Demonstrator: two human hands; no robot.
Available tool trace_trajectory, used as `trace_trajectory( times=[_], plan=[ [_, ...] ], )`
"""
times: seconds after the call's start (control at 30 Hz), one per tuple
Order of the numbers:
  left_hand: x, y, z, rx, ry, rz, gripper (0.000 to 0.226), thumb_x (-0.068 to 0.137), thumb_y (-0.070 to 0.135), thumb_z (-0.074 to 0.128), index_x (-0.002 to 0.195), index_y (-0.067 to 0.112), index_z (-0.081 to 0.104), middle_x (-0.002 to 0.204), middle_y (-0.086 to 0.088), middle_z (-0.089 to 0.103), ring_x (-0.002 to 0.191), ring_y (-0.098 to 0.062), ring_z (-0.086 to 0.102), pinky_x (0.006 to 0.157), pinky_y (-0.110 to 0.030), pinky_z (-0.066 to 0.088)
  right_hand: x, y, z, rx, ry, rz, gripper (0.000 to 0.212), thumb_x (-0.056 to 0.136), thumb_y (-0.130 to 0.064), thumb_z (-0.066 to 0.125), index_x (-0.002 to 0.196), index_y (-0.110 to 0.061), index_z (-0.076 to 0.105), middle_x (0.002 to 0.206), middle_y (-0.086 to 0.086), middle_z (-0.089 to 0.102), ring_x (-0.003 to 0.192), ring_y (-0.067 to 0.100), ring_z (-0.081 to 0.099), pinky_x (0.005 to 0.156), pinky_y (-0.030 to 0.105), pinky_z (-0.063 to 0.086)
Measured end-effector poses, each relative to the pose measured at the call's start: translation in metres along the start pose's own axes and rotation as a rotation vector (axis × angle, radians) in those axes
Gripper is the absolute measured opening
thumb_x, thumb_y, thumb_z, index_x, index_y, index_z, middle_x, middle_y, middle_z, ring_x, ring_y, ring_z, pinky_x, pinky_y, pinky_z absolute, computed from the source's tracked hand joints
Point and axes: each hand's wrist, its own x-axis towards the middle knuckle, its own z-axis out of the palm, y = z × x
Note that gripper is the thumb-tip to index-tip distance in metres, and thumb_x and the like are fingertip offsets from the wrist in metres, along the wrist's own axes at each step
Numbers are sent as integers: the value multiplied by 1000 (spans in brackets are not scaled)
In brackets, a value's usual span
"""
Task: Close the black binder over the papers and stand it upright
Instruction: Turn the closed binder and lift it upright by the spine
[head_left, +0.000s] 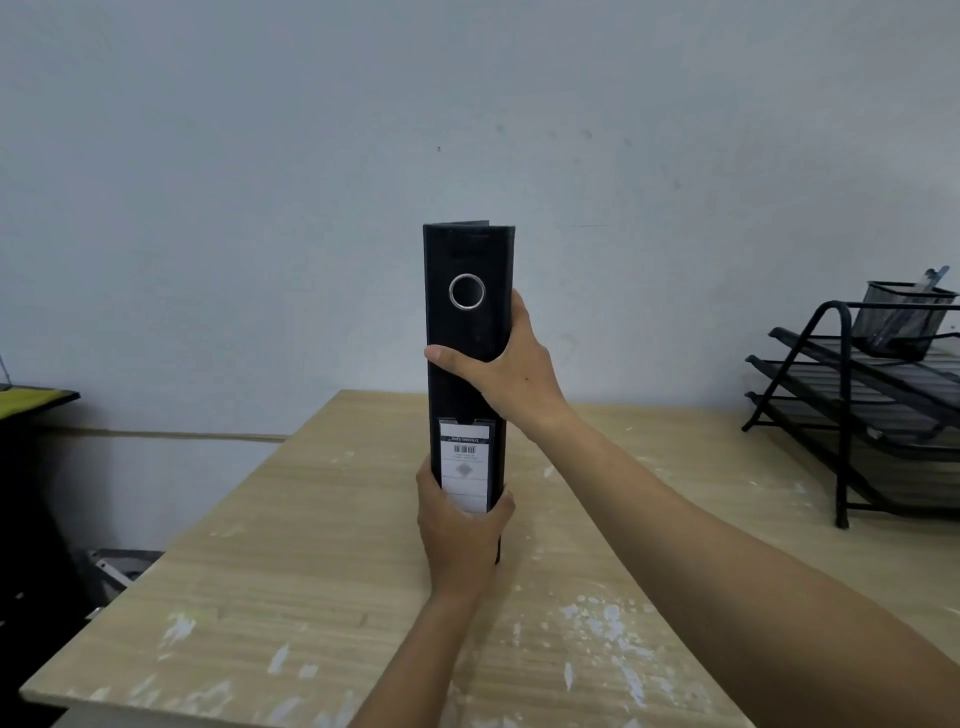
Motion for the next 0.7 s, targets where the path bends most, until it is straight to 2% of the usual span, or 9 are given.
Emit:
trace_trajectory(
  times=[0.07, 0.23, 0.37, 0.5, 0.57, 0.7],
  plan=[
    [10, 1, -9, 7, 19, 15, 71, 64, 11, 85, 116, 29, 40, 101, 21, 51, 91, 19, 52, 64, -1, 43, 3, -7, 7, 16, -9, -11, 91, 66, -46, 84, 140, -31, 34, 126, -10, 62, 111, 12, 61, 93, 29, 51],
    [39, 2, -33, 48, 48, 43, 71, 64, 18, 85, 121, 24, 43, 104, 13, 53, 93, -2, 53, 66, -8, 41, 19, -23, 31, 25, -36, -40, 87, 67, -44, 84, 137, -32, 34, 125, -10, 62, 110, 12, 61, 91, 27, 50],
    [69, -5, -56, 56, 53, 54, 72, 65, 19, 84, 124, 23, 43, 104, 15, 53, 92, -1, 54, 66, -8, 40, 39, -28, 61, 30, -79, -64, 87, 68, -43, 84, 137, -31, 33, 126, -9, 62, 111, 13, 61, 93, 31, 51],
    [102, -23, -80, 69, 72, 39, 75, 65, 19, 85, 126, 21, 42, 110, 10, 55, 94, -4, 54, 68, -9, 39, 60, -23, 99, 38, -117, -74, 87, 68, -41, 84, 138, -31, 32, 127, -9, 62, 112, 13, 61, 94, 32, 52],
    [117, -33, -90, 63, 76, 35, 76, 65, 19, 85, 127, 22, 41, 112, 10, 56, 95, 0, 54, 69, -8, 39, 71, -20, 119, 38, -138, -75, 86, 68, -40, 84, 137, -30, 33, 127, -9, 62, 112, 13, 61, 93, 31, 52],
    [143, -54, -103, 31, 73, 25, 77, 64, 19, 85, 128, 24, 42, 114, 11, 58, 103, -4, 56, 74, -8, 42, 90, -9, 151, 32, -166, -78, 85, 70, -38, 84, 137, -29, 32, 127, -9, 61, 108, 11, 60, 88, 26, 49]
  ],
)
